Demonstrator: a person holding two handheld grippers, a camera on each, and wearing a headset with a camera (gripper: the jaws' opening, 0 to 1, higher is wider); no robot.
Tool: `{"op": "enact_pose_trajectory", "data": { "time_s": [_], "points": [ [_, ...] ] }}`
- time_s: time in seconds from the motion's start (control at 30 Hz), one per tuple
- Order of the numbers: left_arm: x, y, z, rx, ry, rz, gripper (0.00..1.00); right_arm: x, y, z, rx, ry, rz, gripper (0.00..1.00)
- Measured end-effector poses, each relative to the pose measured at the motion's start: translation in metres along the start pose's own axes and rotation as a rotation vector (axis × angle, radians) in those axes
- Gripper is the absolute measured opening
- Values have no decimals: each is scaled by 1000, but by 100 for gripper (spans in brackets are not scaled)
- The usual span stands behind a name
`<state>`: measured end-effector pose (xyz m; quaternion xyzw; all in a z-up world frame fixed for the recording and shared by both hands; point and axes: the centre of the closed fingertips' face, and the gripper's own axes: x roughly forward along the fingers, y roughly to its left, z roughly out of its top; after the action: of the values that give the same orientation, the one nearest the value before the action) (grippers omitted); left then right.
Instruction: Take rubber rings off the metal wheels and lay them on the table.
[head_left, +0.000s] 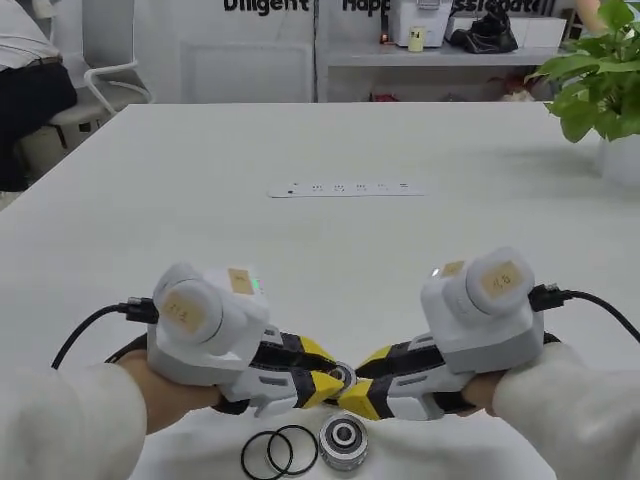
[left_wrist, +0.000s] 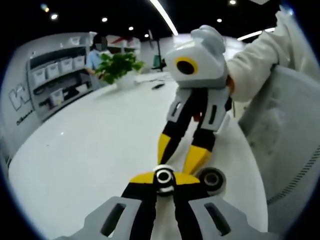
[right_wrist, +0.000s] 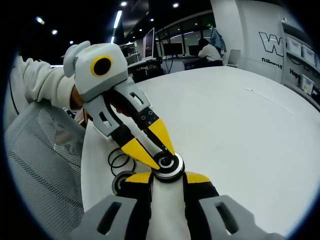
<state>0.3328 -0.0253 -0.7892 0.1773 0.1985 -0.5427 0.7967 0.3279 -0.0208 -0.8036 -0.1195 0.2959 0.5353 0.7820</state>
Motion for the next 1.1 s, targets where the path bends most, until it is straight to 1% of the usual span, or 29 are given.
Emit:
{"op": "enact_pose_trajectory", "data": {
  "time_s": [0.13, 0.23, 0.33, 0.4, 0.47, 0.5, 0.57, 0.6, 0.63, 0.67, 0.73, 0.87, 1.1],
  "points": [
    [0, 0, 0, -10, -6, 3, 13, -1, -1, -2, -8, 10, -2, 17],
    [0, 0, 0, -14, -7, 4, 13, -3, -1, -4, -19, 16, 1, 14],
    [-1, 0, 0, -11, -10, 5, 13, -4, -1, -5, -14, 20, 1, 10],
    [-1, 0, 0, -7, -10, 5, 13, -4, 0, -3, -5, 9, 2, 13],
    [-1, 0, 0, -7, -10, 5, 13, -1, -1, 1, -18, -7, -12, 22],
    [-1, 0, 0, -6, -10, 5, 13, 0, -2, 3, -25, -16, -21, 24],
    [-1, 0, 0, -6, -10, 5, 13, 2, -2, 4, -8, -23, -21, 26],
    [-1, 0, 0, -6, -11, 5, 13, 4, -2, 4, -9, -19, -20, 26],
    [-1, 0, 0, -6, -11, 4, 13, 4, -1, 2, -28, -11, -16, 25],
    [-1, 0, 0, -7, -12, 5, 13, 4, 1, 3, -41, -15, -8, 23],
    [0, 0, 0, -9, -13, 4, 13, 4, 1, 3, -51, -15, -9, 23],
    [0, 0, 0, -14, -16, 4, 13, 3, 0, 0, -57, -3, -3, 21],
    [0, 0, 0, -33, -20, 6, 13, 1, 0, -1, -50, 0, 3, 19]
  ]
}}
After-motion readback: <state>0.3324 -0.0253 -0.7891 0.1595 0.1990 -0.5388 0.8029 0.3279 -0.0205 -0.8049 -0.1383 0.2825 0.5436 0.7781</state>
